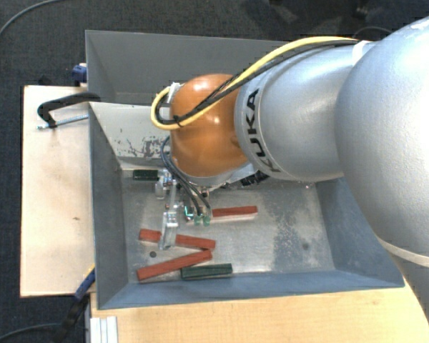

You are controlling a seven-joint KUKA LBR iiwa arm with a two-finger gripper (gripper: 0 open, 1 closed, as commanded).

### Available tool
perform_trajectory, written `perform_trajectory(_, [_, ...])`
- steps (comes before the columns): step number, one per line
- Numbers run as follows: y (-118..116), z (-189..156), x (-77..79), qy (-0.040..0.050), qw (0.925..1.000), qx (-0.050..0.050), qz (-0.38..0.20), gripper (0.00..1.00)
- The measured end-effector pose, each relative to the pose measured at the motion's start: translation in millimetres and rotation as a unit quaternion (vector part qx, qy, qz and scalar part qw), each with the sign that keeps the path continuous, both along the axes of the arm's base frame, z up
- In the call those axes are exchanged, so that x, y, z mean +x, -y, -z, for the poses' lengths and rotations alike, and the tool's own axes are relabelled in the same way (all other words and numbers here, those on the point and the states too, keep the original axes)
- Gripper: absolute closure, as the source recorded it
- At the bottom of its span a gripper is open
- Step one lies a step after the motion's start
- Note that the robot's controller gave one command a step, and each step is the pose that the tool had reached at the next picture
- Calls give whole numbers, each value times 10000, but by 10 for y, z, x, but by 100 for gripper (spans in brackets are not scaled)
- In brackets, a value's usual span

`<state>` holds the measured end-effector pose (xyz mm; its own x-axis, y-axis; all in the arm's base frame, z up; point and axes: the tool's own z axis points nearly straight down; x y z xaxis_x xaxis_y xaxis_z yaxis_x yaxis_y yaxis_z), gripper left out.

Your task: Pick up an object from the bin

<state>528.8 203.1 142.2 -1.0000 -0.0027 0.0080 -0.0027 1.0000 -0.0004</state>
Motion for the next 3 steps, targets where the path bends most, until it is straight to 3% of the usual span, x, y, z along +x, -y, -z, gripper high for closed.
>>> perform_trajectory(1, [113, 730, -205, 15, 9883, -8, 1523, 0])
perform_trajectory(3, [98, 709, -190, 46, 9883, 9, 1523, 0])
